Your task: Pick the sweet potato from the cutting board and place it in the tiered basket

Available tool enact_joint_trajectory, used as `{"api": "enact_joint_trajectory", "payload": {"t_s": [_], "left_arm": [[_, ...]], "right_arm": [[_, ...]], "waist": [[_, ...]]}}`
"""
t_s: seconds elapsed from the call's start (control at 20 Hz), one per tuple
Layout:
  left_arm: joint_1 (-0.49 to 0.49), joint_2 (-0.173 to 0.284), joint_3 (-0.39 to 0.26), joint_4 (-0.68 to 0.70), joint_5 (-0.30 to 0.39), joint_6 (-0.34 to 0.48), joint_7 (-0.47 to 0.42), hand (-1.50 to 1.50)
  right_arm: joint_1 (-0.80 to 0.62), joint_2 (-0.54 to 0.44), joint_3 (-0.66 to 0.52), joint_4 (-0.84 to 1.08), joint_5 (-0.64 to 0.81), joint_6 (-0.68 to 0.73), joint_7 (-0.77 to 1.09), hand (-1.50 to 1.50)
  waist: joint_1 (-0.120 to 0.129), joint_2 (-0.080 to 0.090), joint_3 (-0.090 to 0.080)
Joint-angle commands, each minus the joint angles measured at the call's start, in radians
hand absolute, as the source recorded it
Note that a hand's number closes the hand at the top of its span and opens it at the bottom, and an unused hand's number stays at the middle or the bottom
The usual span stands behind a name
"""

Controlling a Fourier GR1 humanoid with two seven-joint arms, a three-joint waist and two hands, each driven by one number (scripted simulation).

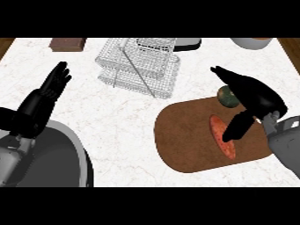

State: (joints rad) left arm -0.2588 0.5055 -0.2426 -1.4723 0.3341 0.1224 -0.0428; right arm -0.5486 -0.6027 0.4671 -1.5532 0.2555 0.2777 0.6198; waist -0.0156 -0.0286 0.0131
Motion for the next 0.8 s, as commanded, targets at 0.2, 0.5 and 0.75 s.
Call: {"api": "enact_joint_trajectory", "payload": {"t_s": [0.2, 0.5, 0.75], "left_arm": [[0.108, -0.107, -0.057, 0.064, 0.007, 0.003, -0.033, 0.00], [0.128, -0.131, -0.074, 0.076, -0.026, 0.003, -0.066, 0.00], [0.134, -0.125, -0.069, 0.051, -0.017, -0.005, -0.042, 0.00]], "right_arm": [[-0.068, -0.023, 0.042, -0.184, -0.123, 0.258, 0.352, -1.50], [-0.053, 0.003, 0.052, -0.234, -0.098, 0.189, 0.451, -1.50], [-0.030, -0.034, 0.112, -0.233, -0.029, 0.200, 0.521, -1.50]], "waist": [[-0.018, 0.018, -0.018], [-0.016, 0.024, -0.016], [-0.011, 0.024, -0.018]]}}
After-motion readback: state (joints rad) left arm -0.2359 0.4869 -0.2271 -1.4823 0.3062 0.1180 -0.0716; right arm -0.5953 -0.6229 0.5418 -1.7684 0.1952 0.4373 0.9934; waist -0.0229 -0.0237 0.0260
